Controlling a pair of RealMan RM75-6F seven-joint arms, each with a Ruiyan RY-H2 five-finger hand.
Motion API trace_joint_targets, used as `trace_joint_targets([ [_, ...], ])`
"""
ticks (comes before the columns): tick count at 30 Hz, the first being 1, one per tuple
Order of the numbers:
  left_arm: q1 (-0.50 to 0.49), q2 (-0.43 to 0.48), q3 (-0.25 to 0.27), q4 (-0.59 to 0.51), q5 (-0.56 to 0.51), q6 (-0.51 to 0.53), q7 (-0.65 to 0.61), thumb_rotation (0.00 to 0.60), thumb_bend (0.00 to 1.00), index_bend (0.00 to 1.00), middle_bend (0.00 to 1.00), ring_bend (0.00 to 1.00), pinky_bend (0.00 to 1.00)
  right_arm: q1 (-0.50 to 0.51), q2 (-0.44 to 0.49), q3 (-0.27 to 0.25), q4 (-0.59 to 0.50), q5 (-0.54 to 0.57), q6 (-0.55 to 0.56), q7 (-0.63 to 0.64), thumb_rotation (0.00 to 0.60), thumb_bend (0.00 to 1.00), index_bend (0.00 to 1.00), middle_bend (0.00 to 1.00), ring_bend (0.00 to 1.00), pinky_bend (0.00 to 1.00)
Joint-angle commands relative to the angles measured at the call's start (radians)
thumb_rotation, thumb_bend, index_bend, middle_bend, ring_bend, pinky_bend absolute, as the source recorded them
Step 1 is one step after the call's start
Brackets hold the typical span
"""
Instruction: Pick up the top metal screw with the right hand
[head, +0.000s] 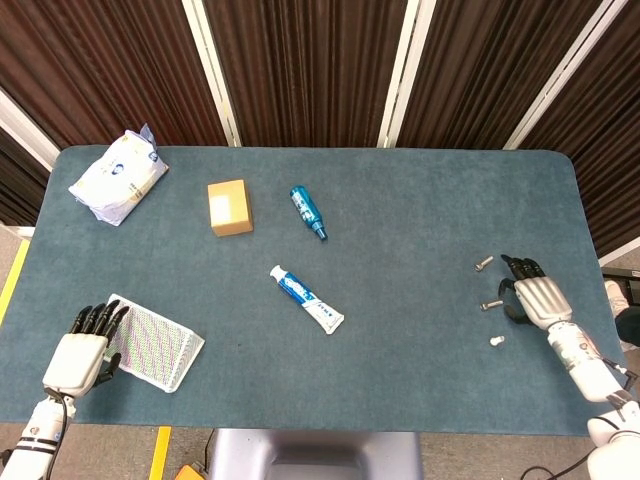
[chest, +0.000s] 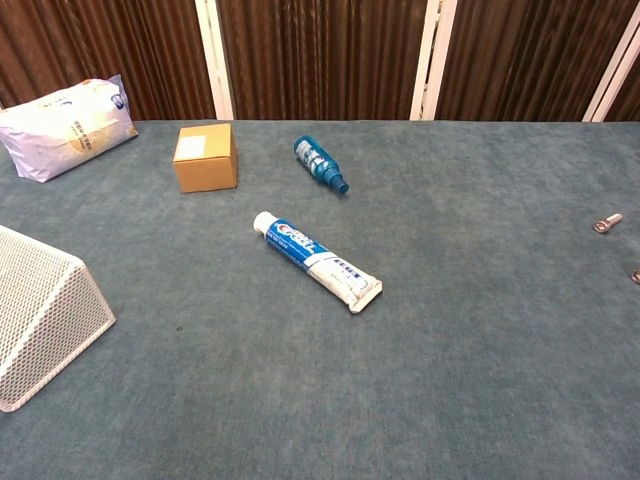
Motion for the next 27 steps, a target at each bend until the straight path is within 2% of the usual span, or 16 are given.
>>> trace_joint_targets([
  [1,0.0,-0.001,-0.001,0.001,-0.003,-0.001,0.0,0.6,0.47,0.0,0.0,0.0,0.08,0.006,-0.008,-0.004,0.008,-0.002,-0.022,0.001,0.6,0.46,0.57,0.1,0.0,0.08],
  [11,-0.002,0.0,-0.001,0.002,-0.007,-0.004,-0.002,0.6,0.47,0.0,0.0,0.0,0.08,0.013,-0.02,-0.008,0.017,-0.005,-0.035,0.004,0.6,0.46,0.57,0.1,0.0,0.08],
  [27,-0.005,0.001,-0.001,0.004,-0.013,-0.01,-0.004,0.6,0.48,0.0,0.0,0.0,0.08,0.018,-0.024,-0.008,0.019,-0.004,-0.038,-0.007,0.6,0.46,0.67,0.13,0.0,0.08],
])
